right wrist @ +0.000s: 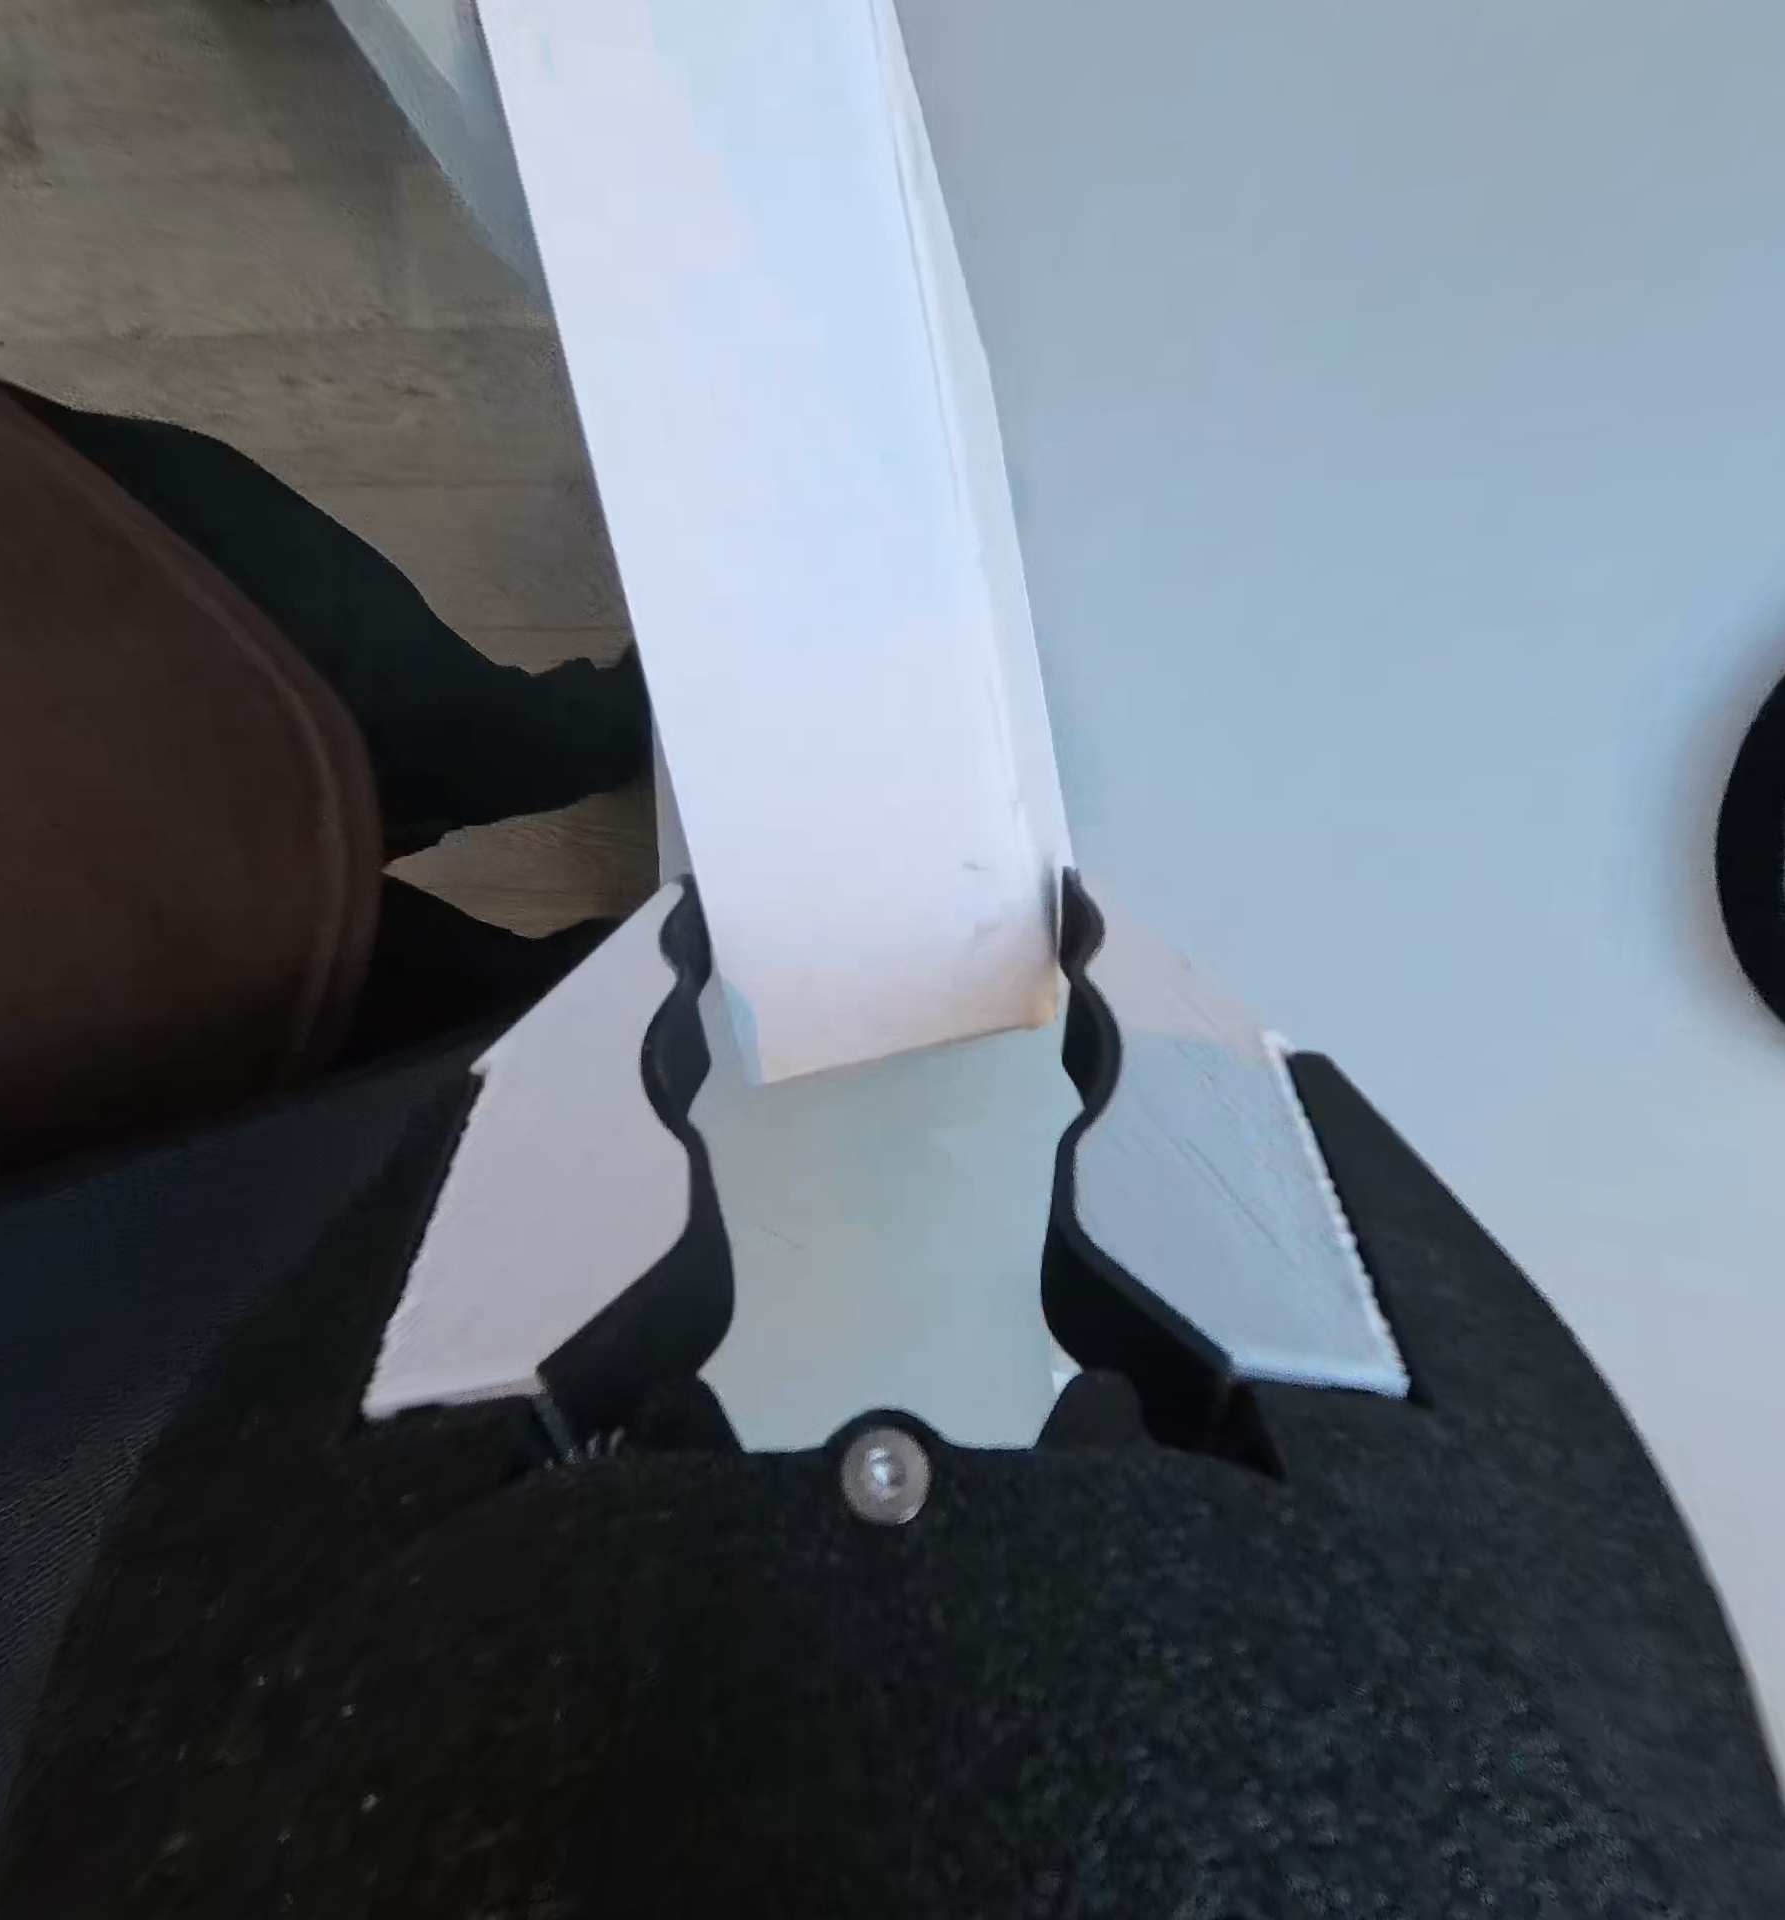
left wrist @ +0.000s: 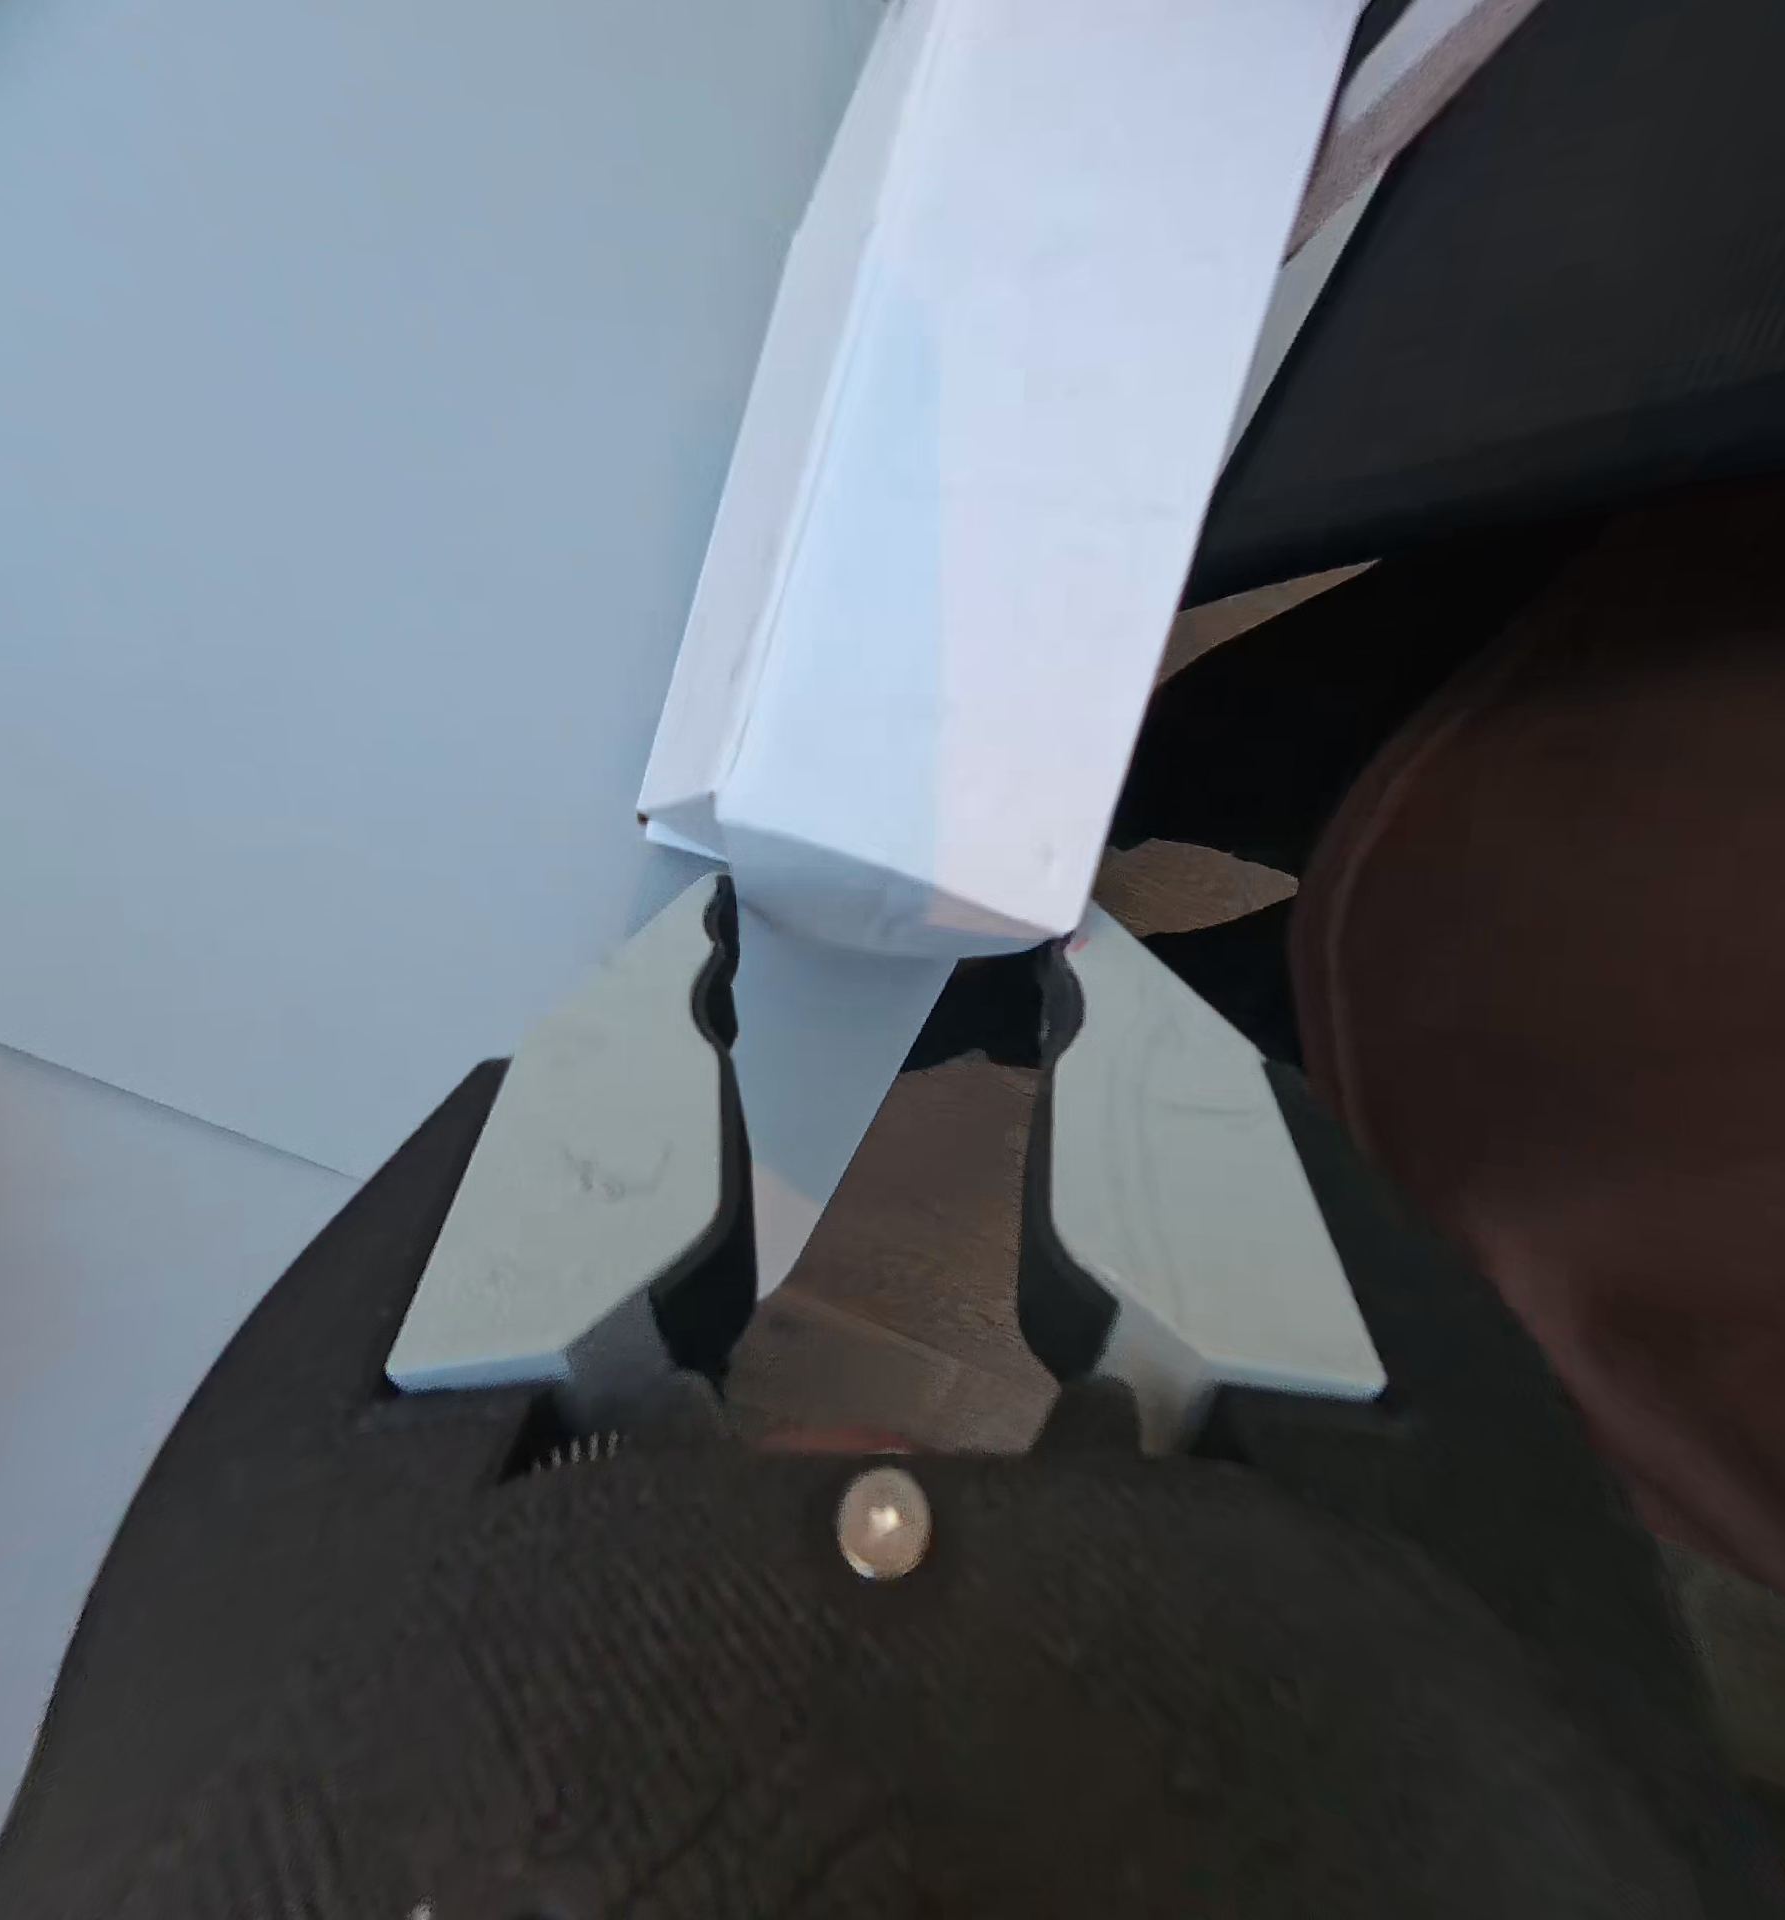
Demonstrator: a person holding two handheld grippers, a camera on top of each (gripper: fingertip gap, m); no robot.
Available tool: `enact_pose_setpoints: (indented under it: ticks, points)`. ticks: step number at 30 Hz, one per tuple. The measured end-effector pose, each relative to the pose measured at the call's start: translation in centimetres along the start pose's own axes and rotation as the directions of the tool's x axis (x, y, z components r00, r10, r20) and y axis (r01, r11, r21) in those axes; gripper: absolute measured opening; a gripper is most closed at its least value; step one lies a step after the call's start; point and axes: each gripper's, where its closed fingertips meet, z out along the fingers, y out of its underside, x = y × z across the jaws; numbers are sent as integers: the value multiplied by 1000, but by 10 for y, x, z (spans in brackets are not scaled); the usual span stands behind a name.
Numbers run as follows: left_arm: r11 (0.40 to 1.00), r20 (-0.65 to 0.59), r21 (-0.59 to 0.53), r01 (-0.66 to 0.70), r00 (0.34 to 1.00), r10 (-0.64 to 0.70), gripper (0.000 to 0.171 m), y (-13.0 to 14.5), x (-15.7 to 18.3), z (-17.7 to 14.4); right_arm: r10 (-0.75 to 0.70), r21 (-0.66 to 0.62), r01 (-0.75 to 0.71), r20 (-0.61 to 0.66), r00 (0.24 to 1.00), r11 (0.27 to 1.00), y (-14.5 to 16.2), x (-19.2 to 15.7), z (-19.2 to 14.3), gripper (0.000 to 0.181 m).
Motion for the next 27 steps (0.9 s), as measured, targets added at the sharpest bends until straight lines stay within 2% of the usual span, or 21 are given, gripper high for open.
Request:
enact_pose_setpoints:
  ticks: [2, 7, 11, 15, 17, 21, 27]
  points:
    - [999, -24, -18, 27, 999, -27, 63, 2, -6, -7, -5, -15, 5, 13, 1000, 1000, 3, 4, -12, 73]
    - [994, 50, -35, -104, 993, 106, 70, 19, -20, -33, -18, -69, 18, 5, 1000, 997, 35, 9, -32, 73]
    - [977, 78, -119, -180, 979, 190, 78, 37, -34, -25, -14, -126, 15, 5, 1000, 992, 63, 12, -13, 73]
    - [948, 78, -147, -283, 952, 297, 89, 27, -36, 5, -60, -139, 58, -7, 998, 989, 59, 19, 18, 71]
    - [936, 60, -152, -317, 942, 329, 83, 20, -33, 15, -80, -130, 79, -4, 997, 988, 53, 20, 27, 66]
    - [911, 25, -146, -386, 919, 393, 43, 10, -28, 24, -110, -90, 111, 14, 994, 990, 41, 16, 33, 41]
    - [901, 43, -175, -397, 911, 410, 42, 10, -31, 25, -69, -55, 68, -17, 997, 996, 37, 18, 36, 38]
